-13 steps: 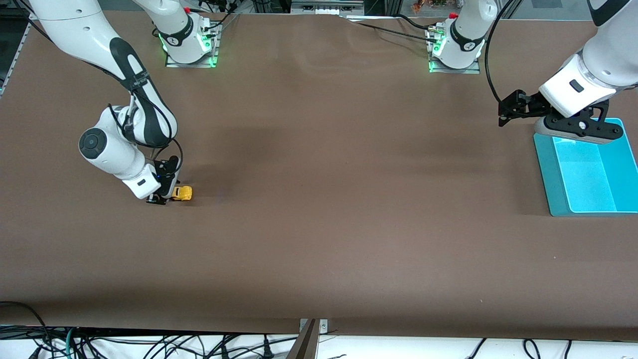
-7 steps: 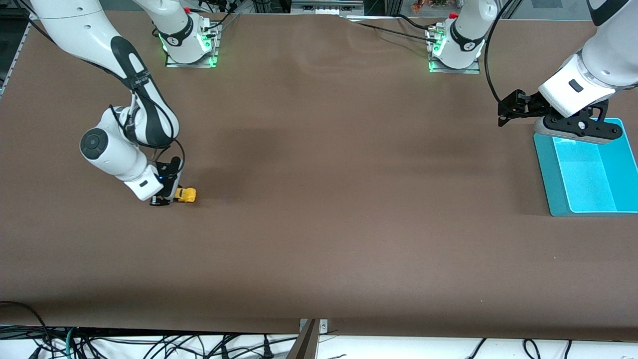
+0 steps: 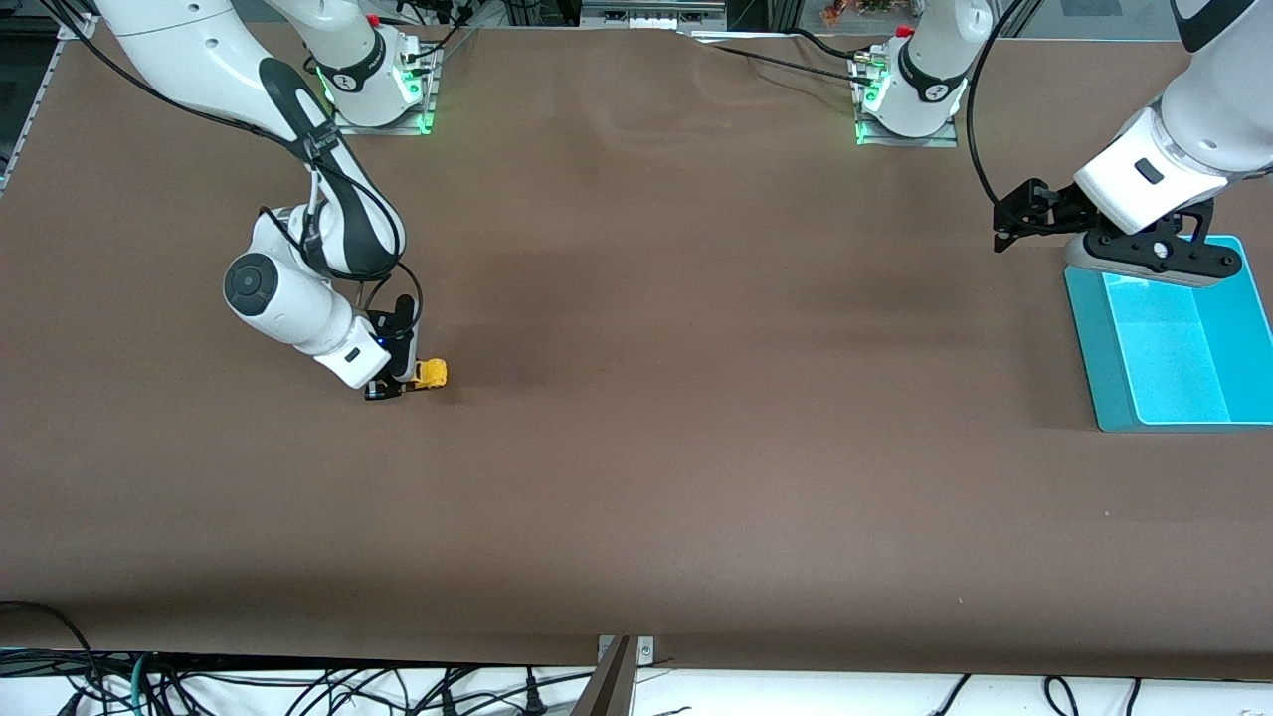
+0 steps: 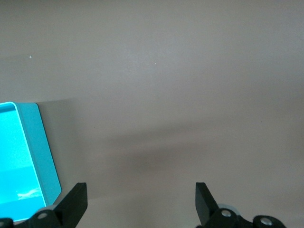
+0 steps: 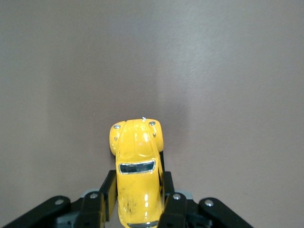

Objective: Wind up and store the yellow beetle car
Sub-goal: 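Drag the car backward along the table with the right gripper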

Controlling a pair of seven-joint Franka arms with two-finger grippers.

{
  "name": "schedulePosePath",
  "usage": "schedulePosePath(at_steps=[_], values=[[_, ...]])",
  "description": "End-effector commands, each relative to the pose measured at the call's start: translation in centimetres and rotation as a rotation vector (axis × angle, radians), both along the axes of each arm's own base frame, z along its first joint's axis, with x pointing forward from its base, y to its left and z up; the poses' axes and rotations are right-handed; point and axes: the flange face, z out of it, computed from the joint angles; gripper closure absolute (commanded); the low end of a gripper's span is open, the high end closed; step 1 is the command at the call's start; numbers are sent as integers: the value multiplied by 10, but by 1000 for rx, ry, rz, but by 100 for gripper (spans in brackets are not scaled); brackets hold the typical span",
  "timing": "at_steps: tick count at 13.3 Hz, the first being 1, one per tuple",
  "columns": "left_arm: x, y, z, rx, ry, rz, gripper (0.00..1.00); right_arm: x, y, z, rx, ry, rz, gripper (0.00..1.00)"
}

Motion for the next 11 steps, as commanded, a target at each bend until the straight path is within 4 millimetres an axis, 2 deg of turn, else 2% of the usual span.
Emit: schedulePosePath(at_steps=[1, 3, 5, 8, 11], values=[[-1, -2, 6, 8, 1, 1, 0, -8, -7, -20, -4, 15, 16, 89], [-1, -2, 6, 8, 1, -1, 0, -10, -14, -25, -10, -5, 35, 89], [-1, -1, 6, 8, 1, 2, 0, -7, -34, -24, -26, -12, 51, 89], [-1, -2, 6, 8, 1, 1, 0, -3, -70, -24, -45, -23, 72, 89], [-1, -1, 6, 10, 1, 2, 0, -3, -120, -25, -63, -22, 53, 89]])
